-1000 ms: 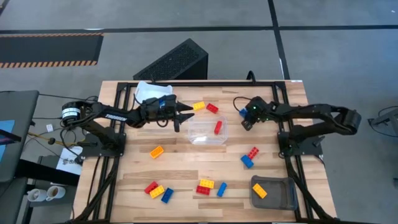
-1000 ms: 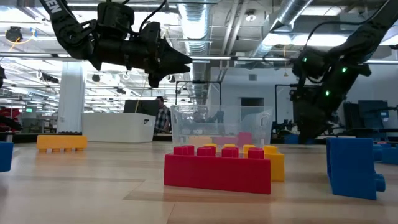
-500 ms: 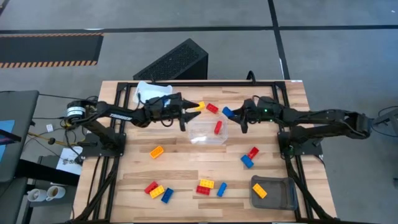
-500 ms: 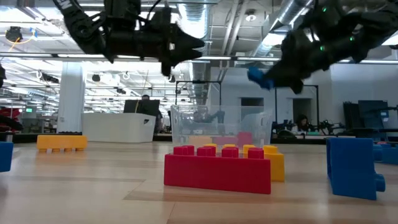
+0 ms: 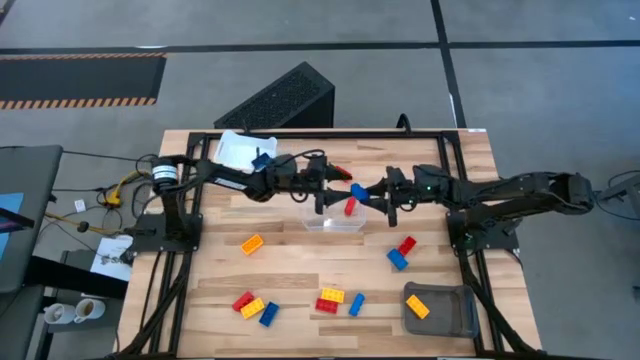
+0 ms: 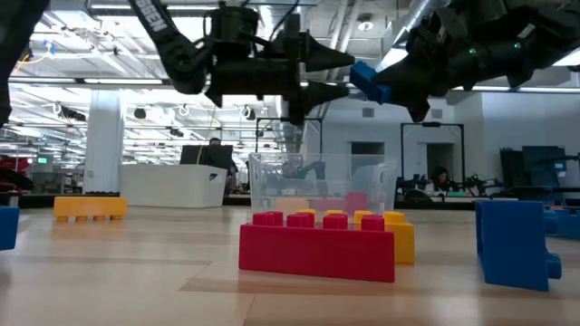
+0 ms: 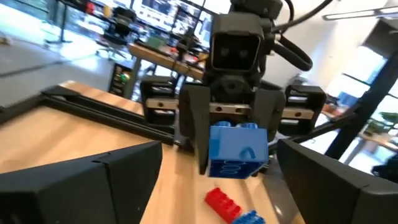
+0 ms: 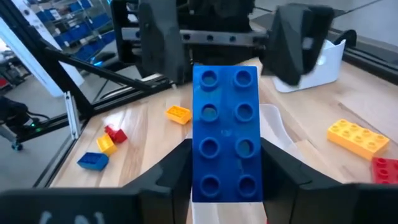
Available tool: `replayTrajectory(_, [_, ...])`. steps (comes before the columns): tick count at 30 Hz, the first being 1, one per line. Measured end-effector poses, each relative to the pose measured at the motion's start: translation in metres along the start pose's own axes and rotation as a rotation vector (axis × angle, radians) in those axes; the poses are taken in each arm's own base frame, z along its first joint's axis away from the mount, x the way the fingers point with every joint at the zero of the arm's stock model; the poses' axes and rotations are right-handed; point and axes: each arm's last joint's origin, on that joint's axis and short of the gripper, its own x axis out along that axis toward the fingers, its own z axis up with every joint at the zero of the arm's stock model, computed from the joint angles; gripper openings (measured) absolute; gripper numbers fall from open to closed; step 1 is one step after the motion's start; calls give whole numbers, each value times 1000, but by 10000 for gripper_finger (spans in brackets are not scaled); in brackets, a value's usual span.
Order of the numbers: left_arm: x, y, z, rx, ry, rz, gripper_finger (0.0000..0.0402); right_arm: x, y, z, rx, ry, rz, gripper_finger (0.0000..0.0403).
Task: Sort & place blocks by color
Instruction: Put the blue game piece into the white bin
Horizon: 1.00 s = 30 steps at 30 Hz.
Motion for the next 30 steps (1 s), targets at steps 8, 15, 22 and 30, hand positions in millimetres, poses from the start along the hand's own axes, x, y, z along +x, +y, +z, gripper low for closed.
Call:
replayTrajectory(8, [17,3,-7,-16,32,-57,307,6,-3,-5,12,21,-10,158])
replayTrajectory(15, [17,4,-8,37,52,-45,189,8,-4,-6,19,21,-13,181])
replayTrajectory(22, [14,9,-9,50,100,-62,93,8,-3,-3,36,-9,-4,184])
replayTrajectory(30, [2,21,9,24,131,-28,93,8,-2,-2,26,-25,-5,219])
